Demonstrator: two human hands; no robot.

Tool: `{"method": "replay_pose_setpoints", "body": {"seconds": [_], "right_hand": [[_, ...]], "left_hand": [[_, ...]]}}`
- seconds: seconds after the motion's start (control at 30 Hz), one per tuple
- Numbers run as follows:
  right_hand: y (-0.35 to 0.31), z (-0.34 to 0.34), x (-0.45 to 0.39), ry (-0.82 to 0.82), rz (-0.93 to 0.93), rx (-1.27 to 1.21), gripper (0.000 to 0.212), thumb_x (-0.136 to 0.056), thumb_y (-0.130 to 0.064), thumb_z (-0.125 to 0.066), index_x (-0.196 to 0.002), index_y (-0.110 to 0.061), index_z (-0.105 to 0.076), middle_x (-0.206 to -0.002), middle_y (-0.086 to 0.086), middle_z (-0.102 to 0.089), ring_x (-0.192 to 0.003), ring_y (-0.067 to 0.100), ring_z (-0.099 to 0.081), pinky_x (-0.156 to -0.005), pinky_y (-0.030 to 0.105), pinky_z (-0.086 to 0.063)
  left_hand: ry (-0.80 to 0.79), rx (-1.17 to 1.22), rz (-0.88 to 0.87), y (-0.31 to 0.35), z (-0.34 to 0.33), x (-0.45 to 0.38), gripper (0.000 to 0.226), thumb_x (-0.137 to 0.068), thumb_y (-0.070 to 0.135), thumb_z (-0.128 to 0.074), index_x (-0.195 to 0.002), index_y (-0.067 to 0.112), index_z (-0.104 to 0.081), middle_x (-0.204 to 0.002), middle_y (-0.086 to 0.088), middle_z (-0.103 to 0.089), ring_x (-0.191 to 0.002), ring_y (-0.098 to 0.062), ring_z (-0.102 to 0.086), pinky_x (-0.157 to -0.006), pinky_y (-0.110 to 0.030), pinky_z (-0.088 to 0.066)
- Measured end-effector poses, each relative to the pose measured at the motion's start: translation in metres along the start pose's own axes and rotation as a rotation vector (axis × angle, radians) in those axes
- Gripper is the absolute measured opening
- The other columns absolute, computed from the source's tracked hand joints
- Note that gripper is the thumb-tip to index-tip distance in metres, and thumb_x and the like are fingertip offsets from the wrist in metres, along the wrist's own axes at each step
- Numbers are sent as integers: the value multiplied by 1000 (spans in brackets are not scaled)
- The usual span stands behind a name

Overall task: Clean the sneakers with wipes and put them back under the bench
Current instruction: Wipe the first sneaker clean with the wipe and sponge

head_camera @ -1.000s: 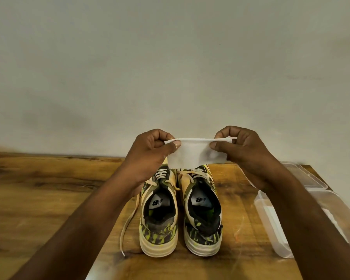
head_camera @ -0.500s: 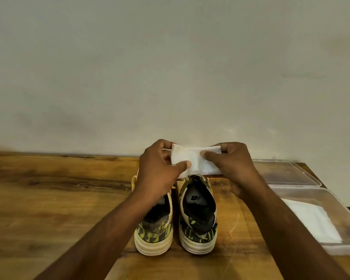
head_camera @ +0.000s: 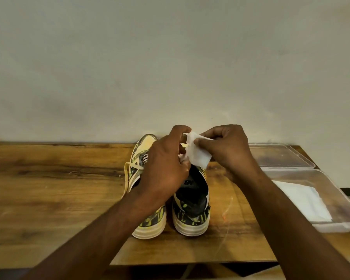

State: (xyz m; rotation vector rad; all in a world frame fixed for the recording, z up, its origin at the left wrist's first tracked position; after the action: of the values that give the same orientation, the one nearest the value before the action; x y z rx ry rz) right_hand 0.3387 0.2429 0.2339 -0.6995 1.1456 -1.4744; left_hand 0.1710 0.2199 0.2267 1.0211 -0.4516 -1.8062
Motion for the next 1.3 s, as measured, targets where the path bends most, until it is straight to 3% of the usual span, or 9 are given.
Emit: {"method": "replay_pose_setpoints", "body": {"seconds": [0.13,0.23,0.33,0.43,0.53,0.6,0.77,0.97,1.3], "right_hand": [[-11,1,3,-116,-130,-286,12,-92,-15,-77,-86,-4,-80,-83,18,-77,-79,36,-77,-73,50,-66],[-15,4,3,-206,-165,-407,28,-83,-22,-85,-97,0,-78,-93,20,-78,-84,35,-78,-74,45,-65],[-12,8,1,-211,-157,-370,36,-70,-8,-92,-101,1,-77,-93,19,-78,-84,35,-78,-73,42,-65],[-7,12,-3,-156,-165,-304,29,-70,9,-87,-96,1,-77,-86,18,-78,-76,31,-78,-64,33,-62],[-5,20,-9,-104,-169,-273,25,-72,12,-83,-91,-2,-79,-82,15,-79,-74,27,-78,-63,33,-63],[-3,27,-13,-74,-166,-267,24,-72,12,-83,-91,-3,-80,-80,13,-79,-71,24,-77,-63,32,-63],[6,34,-17,-27,-162,-226,25,-71,12,-83,-90,-4,-80,-80,11,-79,-75,27,-78,-66,35,-64],[16,37,-18,-24,-175,-176,27,-71,9,-85,-93,-6,-81,-88,10,-79,-79,26,-78,-71,38,-65],[24,30,-17,-30,-174,-88,26,-72,6,-86,-92,-10,-81,-91,5,-79,-82,22,-77,-72,35,-65]], "left_hand": [[-34,-11,-23,1,-4,3,74,-82,7,-79,-144,32,-47,-119,4,-71,-90,-11,-70,-78,-37,-61],[-89,9,5,-2,-3,-1,80,-82,15,-85,-146,35,-42,-124,6,-71,-91,-8,-72,-77,-30,-62],[-158,79,84,0,0,-5,92,-79,18,-91,-152,39,-39,-133,12,-68,-89,0,-72,-77,-14,-56],[-142,63,142,10,4,-2,93,-77,27,-93,-153,36,-40,-136,13,-66,-98,-4,-72,-87,-22,-59],[-73,-171,52,26,5,14,68,-80,44,-86,-139,29,-54,-118,9,-72,-103,-11,-69,-90,-37,-58],[-159,-268,-22,35,-3,31,49,-85,55,-77,-122,28,-63,-108,10,-72,-99,-12,-67,-88,-37,-56],[-292,-365,-15,25,-13,51,53,-88,70,-64,-123,30,-61,-114,11,-66,-104,-10,-59,-86,-27,-48],[-304,-558,-32,30,-6,59,37,-92,65,-55,-87,29,-57,-83,10,-48,-83,-10,-43,-75,-29,-31],[-238,-504,69,13,10,69,40,-95,62,-53,-121,35,-67,-107,10,-66,-101,-11,-58,-84,-28,-41]]}}
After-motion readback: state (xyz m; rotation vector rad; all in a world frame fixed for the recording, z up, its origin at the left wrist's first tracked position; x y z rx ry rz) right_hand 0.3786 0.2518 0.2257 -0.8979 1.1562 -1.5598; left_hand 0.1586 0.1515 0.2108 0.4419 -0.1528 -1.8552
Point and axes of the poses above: each hand's wrist, its own x-axis away from the middle knuckle, its own z-axis out of the back of the hand, y = z × x, the point moved 2 cm from there along -x, towards the middle knuckle
